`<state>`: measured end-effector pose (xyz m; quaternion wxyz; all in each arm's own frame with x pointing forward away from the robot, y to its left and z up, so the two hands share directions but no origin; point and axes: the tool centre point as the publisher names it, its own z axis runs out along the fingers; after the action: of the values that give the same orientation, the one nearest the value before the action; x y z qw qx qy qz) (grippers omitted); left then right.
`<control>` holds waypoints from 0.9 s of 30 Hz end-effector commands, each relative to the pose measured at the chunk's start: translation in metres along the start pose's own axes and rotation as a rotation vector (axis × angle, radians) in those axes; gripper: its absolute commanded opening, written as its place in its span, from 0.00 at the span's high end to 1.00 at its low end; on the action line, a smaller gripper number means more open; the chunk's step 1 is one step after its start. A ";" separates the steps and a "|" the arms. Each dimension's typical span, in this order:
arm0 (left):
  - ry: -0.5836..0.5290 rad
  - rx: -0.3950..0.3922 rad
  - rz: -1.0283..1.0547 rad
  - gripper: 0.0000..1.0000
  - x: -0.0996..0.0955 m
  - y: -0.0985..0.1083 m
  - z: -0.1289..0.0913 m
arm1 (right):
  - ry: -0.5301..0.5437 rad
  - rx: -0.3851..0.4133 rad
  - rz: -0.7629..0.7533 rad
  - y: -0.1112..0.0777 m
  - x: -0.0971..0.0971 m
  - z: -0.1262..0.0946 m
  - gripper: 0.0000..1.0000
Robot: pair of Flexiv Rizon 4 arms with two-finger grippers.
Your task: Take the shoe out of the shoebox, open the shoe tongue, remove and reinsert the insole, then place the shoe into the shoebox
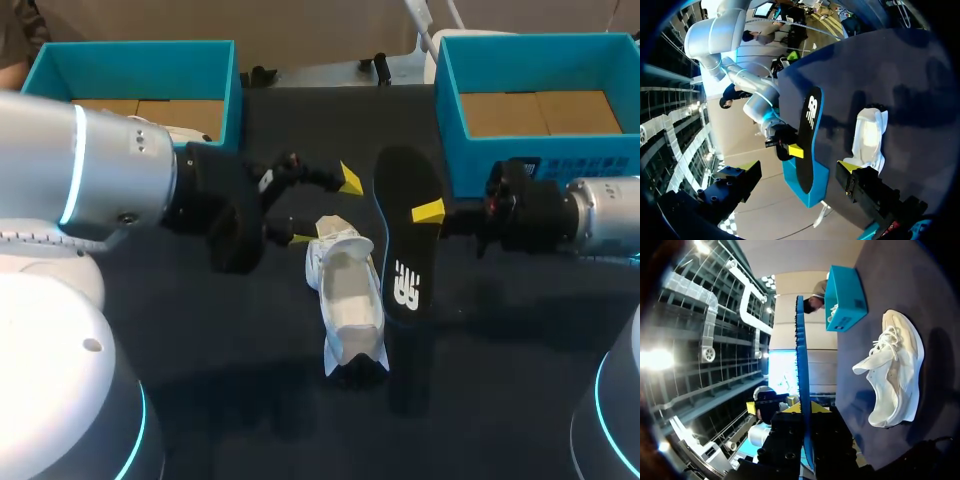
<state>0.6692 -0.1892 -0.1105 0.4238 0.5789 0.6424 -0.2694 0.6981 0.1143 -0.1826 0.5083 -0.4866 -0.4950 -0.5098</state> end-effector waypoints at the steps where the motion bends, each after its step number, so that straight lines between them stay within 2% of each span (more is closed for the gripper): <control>1: 0.020 0.008 -0.029 0.00 -0.006 0.000 -0.001 | 0.001 -0.002 0.001 -0.001 -0.002 0.001 1.00; 12: 0.231 0.002 0.040 0.00 -0.025 -0.001 -0.004 | 0.001 -0.005 0.006 -0.003 -0.004 0.003 1.00; 24: 0.416 -0.033 0.084 0.00 -0.028 0.003 -0.001 | 0.005 -0.011 0.006 -0.004 -0.007 0.005 1.00; 27: 0.461 -0.022 0.074 0.00 -0.030 0.005 0.000 | 0.006 -0.010 0.005 -0.004 -0.008 0.006 1.00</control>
<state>0.6678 -0.1960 -0.0890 0.3415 0.6329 0.6771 -0.1561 0.6947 0.1179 -0.1888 0.5091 -0.4882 -0.4905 -0.5117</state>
